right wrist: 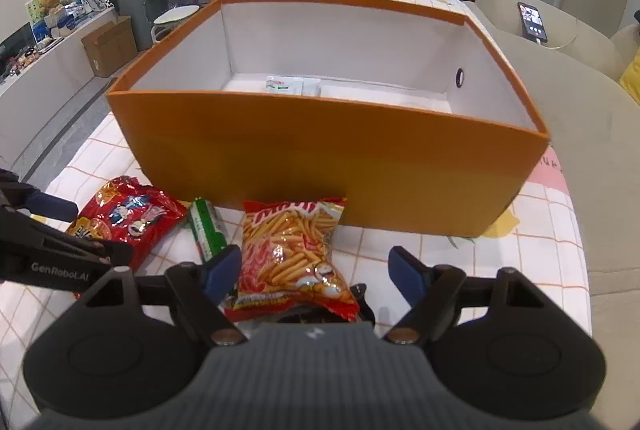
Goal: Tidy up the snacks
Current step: 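Grasp the red biscuit bag with left tool while right tool grasps the fries-stick bag, then lift both bags over the orange box and lower them inside, then release both bags and move both tools back toward the last snacks, then grasp the green sausage stick with left tool while right tool grasps the dark candy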
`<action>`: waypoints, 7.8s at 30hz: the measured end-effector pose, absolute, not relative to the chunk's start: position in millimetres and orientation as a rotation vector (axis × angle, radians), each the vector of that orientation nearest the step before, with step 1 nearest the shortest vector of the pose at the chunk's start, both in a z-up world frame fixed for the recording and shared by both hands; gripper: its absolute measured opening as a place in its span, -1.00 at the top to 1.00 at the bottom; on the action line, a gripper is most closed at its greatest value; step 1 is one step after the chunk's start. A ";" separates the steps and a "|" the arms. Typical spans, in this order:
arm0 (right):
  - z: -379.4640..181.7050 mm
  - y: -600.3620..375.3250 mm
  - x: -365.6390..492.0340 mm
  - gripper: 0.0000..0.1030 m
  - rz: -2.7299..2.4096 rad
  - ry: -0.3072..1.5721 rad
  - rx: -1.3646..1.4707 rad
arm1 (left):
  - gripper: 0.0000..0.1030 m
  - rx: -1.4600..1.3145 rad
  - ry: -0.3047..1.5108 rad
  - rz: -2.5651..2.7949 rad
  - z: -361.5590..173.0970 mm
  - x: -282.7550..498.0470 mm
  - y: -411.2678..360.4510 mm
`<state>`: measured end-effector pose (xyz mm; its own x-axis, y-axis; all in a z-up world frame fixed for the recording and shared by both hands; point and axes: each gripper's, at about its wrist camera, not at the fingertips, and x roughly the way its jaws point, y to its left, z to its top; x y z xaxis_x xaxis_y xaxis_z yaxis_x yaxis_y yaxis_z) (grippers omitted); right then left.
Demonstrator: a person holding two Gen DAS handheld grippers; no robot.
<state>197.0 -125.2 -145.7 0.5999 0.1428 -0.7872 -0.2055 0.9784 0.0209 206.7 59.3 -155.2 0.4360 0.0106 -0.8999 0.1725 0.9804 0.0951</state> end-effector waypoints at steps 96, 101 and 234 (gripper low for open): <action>-21.1 -173.3 285.1 0.18 0.262 0.614 -0.049 | -0.55 -0.041 0.862 -0.198 -39.1 315.5 4.9; -50.6 -170.5 330.9 0.18 0.294 0.749 -0.036 | -0.55 -0.039 0.937 -0.204 -67.5 343.4 3.1; -185.4 -131.0 144.5 -0.14 0.323 0.792 -0.480 | -0.42 -0.059 1.061 -0.121 -131.6 151.4 8.7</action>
